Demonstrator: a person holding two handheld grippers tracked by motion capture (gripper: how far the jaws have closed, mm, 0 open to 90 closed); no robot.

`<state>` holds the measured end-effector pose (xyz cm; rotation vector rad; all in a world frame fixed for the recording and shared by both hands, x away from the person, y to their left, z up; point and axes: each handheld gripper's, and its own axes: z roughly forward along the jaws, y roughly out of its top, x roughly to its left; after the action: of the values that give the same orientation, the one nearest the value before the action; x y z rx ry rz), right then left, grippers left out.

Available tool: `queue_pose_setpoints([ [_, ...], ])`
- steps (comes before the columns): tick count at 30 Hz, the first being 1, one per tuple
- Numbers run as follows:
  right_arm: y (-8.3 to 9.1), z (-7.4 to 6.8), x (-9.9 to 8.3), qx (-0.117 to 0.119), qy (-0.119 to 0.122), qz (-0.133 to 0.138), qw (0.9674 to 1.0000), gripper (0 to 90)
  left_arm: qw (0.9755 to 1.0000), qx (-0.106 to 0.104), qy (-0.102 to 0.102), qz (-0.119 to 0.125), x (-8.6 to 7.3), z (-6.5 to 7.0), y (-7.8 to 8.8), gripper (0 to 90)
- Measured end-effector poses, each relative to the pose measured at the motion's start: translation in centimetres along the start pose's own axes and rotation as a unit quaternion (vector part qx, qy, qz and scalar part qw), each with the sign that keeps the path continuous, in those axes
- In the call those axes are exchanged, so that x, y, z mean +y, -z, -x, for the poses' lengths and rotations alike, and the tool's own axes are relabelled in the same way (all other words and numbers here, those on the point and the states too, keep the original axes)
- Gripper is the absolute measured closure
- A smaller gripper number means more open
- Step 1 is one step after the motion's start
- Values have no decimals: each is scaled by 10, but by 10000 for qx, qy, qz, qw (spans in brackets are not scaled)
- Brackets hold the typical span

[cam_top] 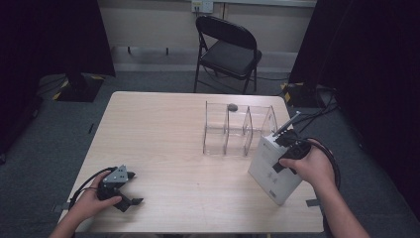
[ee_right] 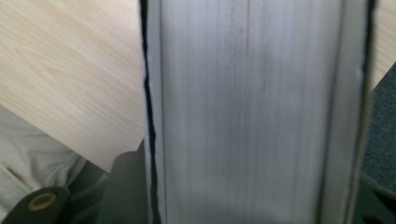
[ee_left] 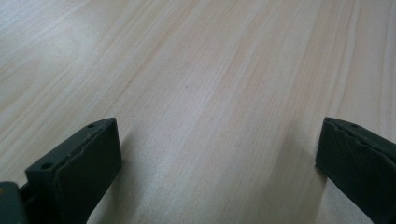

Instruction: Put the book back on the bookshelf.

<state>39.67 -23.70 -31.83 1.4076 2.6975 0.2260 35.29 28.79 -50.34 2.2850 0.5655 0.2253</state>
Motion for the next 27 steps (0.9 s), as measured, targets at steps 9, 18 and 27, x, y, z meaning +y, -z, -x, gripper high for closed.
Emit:
queue_pose_setpoints([
  [9,6,5,1,186,-302,216,9991,524,10000,-6,-3,-1,0,0,0,0],
  [18,18,9,17,87,-398,202,9990,524,10000,-31,-9,-27,0,-1,0,0],
  [27,22,14,26,30,-570,325,9978,524,10000,-31,-8,-27,0,-1,0,0],
])
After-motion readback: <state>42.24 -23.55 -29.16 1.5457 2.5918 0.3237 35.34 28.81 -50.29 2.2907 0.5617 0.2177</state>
